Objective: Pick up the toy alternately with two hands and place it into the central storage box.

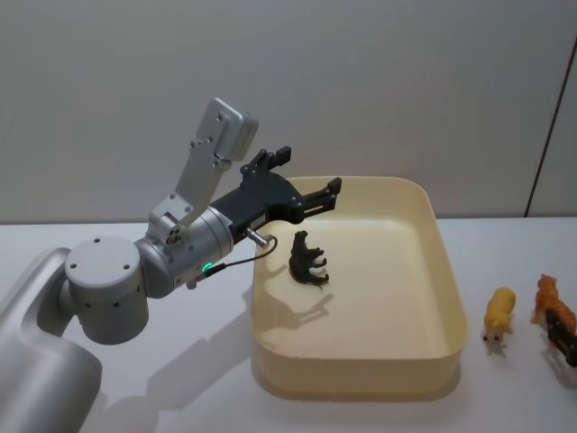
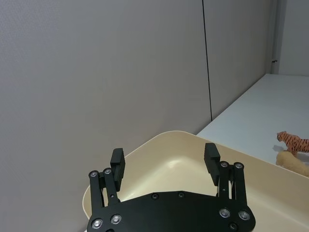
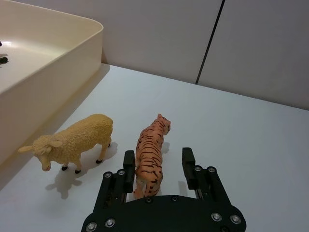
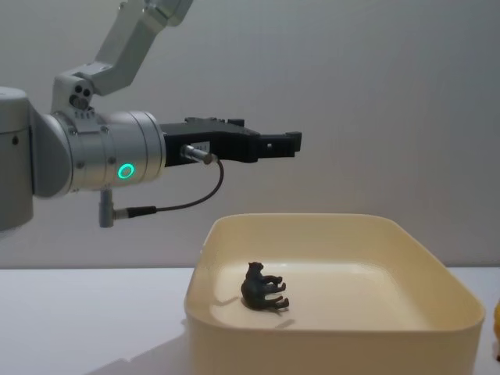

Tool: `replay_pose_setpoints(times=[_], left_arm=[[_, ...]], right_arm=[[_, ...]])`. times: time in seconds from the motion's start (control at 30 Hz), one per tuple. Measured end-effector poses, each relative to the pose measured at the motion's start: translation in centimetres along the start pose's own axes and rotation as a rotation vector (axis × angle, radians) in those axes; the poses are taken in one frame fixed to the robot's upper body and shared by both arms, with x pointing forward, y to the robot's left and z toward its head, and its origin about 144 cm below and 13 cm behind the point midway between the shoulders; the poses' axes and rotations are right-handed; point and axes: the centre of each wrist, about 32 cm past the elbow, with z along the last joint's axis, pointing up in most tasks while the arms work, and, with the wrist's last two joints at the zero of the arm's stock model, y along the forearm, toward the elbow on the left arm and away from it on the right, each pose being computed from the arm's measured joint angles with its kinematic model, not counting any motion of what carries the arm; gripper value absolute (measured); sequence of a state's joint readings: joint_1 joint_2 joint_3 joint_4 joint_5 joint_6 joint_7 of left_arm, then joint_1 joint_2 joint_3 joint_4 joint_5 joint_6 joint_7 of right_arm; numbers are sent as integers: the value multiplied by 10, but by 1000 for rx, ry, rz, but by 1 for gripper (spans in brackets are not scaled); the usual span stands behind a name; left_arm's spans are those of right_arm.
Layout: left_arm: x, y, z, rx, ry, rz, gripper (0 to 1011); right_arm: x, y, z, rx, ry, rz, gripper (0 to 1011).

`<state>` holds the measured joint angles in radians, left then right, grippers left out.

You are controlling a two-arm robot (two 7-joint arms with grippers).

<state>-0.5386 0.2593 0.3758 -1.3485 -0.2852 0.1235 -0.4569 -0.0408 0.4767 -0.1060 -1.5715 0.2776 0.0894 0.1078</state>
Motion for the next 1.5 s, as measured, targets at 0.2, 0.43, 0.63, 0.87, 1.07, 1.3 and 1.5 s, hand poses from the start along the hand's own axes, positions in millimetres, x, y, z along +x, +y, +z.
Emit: replay_pose_setpoints(times=[0.2, 0.43, 0.63, 0.87, 1.07, 1.3, 1.5], left_arm=[[0, 0, 0, 0, 0, 0, 1002], [0, 0, 0, 0, 0, 0, 1002], [0, 0, 0, 0, 0, 0, 1002], [0, 0, 0, 0, 0, 0, 1002], [0, 0, 0, 0, 0, 0, 1002], [0, 0, 0, 0, 0, 0, 1002], [0, 0, 0, 0, 0, 0, 1002]], right_arm=[[0, 2, 0, -1, 0, 2, 413], [0, 3, 0, -1, 0, 3, 291], [0, 4, 0, -1, -1, 4, 291], [0, 4, 0, 9, -2, 4, 291], [1, 5, 4, 56, -6, -4, 291], [3, 6, 16, 134, -10, -14, 291], [3, 9, 33, 221, -6, -8, 291]])
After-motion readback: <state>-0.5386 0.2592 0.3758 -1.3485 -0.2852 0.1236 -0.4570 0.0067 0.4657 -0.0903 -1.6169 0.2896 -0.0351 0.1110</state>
